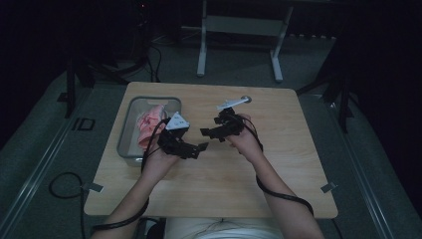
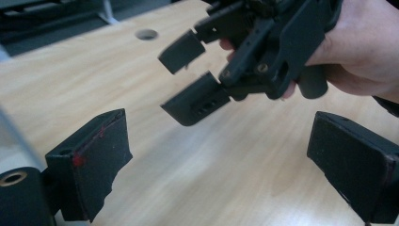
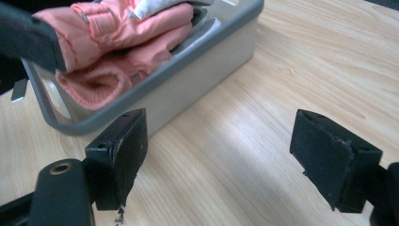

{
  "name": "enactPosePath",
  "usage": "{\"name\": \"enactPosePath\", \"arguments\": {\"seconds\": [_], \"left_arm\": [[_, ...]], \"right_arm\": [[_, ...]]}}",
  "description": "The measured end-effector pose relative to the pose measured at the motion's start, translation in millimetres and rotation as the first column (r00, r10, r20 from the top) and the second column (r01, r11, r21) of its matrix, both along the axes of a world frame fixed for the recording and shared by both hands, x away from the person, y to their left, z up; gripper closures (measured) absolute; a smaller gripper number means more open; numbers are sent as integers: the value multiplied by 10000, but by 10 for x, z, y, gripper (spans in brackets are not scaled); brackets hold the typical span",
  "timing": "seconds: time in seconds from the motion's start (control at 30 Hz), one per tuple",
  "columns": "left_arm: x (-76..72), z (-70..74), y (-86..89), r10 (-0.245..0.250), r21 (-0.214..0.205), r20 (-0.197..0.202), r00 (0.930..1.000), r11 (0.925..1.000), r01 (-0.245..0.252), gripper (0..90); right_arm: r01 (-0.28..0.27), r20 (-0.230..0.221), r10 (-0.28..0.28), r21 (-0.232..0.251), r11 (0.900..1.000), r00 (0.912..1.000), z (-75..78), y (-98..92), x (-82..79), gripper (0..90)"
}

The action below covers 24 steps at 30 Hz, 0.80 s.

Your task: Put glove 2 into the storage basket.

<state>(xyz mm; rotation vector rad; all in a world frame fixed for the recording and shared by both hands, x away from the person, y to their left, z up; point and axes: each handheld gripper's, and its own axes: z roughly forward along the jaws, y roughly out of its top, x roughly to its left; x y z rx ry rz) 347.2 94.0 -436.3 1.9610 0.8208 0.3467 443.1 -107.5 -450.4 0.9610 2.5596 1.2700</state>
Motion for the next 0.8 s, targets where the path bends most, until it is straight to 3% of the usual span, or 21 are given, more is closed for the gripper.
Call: {"name": "enactPosePath", "arguments": {"seconds": [0.17,0.4,0.6,0.8], "left_arm": [[-57,-126,-123,-496,-3,187,9986,9988,496,60],[-98,-294,-218,-921,37,-11,9957,9957,921,59],[-159,-406,-279,-1280,166,130,9917,9917,1278,60],[-205,-565,-365,-1699,364,-93,9854,9847,1701,60]], "right_arm": [[-48,87,47,58,10000,10000,-90,-168,-100,195],[-242,73,240,288,9993,9997,-251,-361,-238,195],[-184,92,183,75,9998,9998,-406,-496,-320,195],[-201,44,203,-225,9995,9998,-553,-605,-399,192]]}}
